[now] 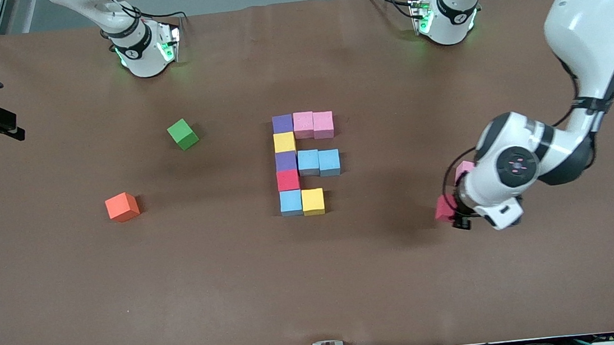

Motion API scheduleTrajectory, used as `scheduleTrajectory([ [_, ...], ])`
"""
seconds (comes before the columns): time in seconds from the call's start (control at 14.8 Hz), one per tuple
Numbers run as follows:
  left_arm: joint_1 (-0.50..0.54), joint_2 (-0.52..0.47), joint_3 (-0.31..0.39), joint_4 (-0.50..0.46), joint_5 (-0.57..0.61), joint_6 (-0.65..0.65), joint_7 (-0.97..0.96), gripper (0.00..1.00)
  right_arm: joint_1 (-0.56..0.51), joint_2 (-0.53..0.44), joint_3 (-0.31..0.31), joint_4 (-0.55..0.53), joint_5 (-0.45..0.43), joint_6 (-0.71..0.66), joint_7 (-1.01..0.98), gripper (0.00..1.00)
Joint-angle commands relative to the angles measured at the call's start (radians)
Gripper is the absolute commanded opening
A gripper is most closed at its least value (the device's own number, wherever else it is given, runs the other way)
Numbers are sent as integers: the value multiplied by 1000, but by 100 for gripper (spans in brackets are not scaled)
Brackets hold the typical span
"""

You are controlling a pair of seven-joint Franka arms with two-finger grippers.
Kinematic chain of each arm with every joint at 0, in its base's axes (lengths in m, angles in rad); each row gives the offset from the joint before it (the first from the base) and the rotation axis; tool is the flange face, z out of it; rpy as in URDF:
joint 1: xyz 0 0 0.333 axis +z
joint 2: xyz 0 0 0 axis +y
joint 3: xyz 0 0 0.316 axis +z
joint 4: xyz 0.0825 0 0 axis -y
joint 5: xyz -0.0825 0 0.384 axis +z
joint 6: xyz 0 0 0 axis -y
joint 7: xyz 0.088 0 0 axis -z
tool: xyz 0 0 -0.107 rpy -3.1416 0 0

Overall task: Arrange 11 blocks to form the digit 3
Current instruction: 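Carry the pink cube to the column with the left gripper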

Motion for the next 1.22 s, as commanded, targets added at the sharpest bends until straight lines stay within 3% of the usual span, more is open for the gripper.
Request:
scheduleTrajectory([
  [0.0, -109, 15, 31, 38, -21, -22, -171, 46, -8, -29, 11, -28, 13, 0, 12, 100],
  [0.27, -244, 79, 63, 107, -21, -12, -401, 46, -8, -29, 11, -28, 13, 2, 10, 100],
  [0.61, -416, 135, 143, 209, -23, -6, -492, 46, -8, -29, 11, -28, 13, 0, 10, 100],
  [1.15, -541, 190, 183, 252, -23, 76, -547, 46, -10, -31, 9, -28, 6, 0, 7, 100],
])
